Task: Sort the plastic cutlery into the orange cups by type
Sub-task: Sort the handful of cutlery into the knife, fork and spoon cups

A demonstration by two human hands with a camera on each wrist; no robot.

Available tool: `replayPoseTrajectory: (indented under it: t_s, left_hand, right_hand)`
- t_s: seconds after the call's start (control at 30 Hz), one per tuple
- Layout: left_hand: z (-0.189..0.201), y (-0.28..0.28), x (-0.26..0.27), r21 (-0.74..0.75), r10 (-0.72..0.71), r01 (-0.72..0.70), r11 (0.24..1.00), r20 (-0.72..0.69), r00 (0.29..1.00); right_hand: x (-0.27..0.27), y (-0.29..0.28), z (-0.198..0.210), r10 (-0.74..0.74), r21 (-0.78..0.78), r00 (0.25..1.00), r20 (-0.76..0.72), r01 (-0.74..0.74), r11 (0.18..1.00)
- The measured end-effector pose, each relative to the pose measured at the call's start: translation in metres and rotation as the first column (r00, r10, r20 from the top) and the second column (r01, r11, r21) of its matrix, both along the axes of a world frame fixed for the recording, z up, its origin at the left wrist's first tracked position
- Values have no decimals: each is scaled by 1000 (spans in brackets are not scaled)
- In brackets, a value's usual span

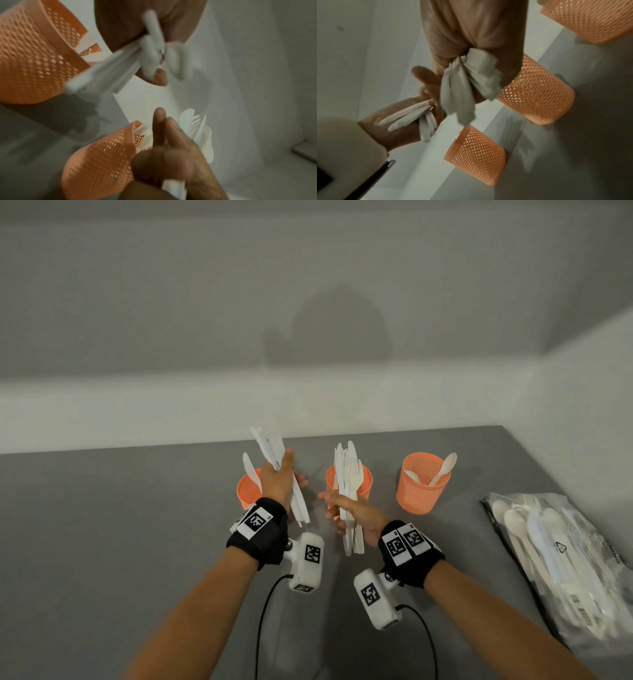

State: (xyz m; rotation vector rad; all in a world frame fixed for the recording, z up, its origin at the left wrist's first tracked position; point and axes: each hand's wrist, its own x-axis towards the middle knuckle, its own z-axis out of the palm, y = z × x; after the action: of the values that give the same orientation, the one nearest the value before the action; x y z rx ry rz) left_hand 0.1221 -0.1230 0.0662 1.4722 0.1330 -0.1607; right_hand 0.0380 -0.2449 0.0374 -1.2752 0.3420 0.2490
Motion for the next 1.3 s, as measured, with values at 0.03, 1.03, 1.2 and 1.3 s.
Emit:
replayPoseTrajectory:
  t_s: [0.03, 1.03, 1.2, 1.3]
  left_hand:
    - [0, 0, 0, -31, -31, 30, 999, -30, 999]
    - [10, -1, -12, 98, -229, 222, 970, 59, 972]
    - [18, -8, -17, 191, -296, 268, 944, 135, 946]
    - [20, -11, -12, 242, -236, 198, 950, 139, 962]
  right_hand:
    - [1, 0, -1, -10, -4, 1000, 3, 10, 1000]
    - [-1, -2, 1, 26, -92, 999, -31, -29, 995]
    - [-1, 3, 5, 94, -110, 995, -33, -97, 989]
    - [-3, 4, 6, 100, -94, 995, -26, -102, 990]
